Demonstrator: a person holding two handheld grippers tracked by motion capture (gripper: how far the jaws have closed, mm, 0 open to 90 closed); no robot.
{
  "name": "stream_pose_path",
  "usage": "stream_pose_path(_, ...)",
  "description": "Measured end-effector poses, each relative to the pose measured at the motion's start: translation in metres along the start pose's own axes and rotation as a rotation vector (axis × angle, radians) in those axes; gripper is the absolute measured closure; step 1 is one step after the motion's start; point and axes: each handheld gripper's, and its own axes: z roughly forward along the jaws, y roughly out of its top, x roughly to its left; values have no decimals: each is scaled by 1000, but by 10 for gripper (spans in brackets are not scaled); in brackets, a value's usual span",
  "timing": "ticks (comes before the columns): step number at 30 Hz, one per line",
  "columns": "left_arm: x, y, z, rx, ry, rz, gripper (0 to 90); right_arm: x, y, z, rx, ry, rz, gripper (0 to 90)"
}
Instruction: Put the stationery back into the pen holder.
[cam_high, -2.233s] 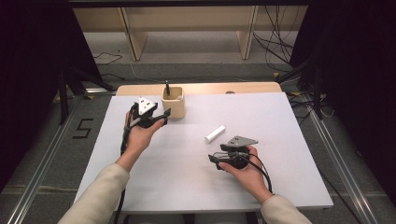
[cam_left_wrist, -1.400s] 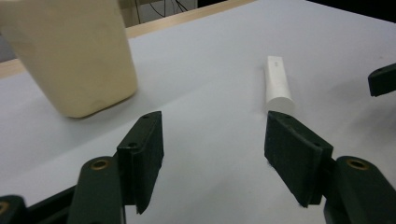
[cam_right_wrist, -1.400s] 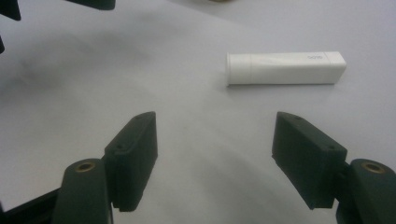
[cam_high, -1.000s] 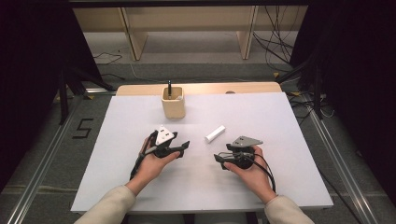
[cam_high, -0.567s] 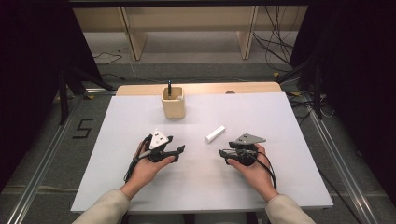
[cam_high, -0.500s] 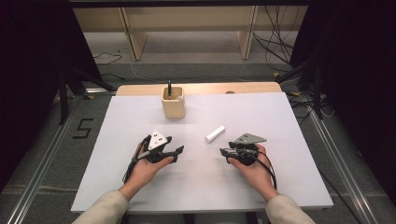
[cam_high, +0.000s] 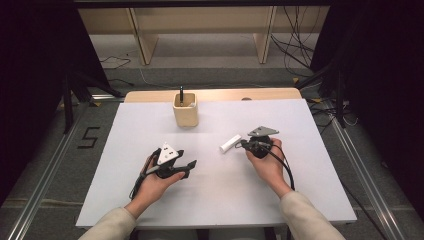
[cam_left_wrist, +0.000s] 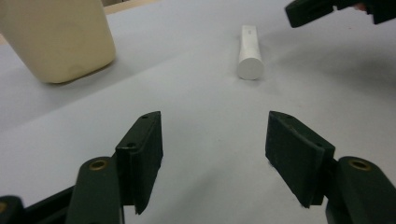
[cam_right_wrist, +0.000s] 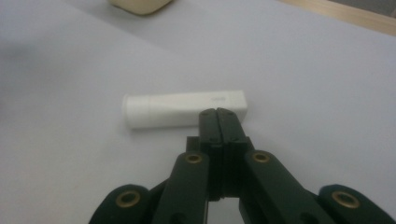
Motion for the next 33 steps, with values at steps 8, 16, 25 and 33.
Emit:
stream_pose_path(8, -1, -1, 1, 2, -5, -1, 367, -17, 23, 28, 29, -28, 3, 900)
stream_pose_path(16, -2, -1, 2, 4, -8, -1, 367, -23, 29, 49, 68, -31, 14, 900)
stream_pose_path(25, -1, -1, 2, 5, -6, 1, 366, -26, 29, 57, 74, -31, 30, 900)
stream_pose_path(33, -1, -1, 3, 5, -7, 0, 366, -24, 33, 59, 88, -27, 13, 900)
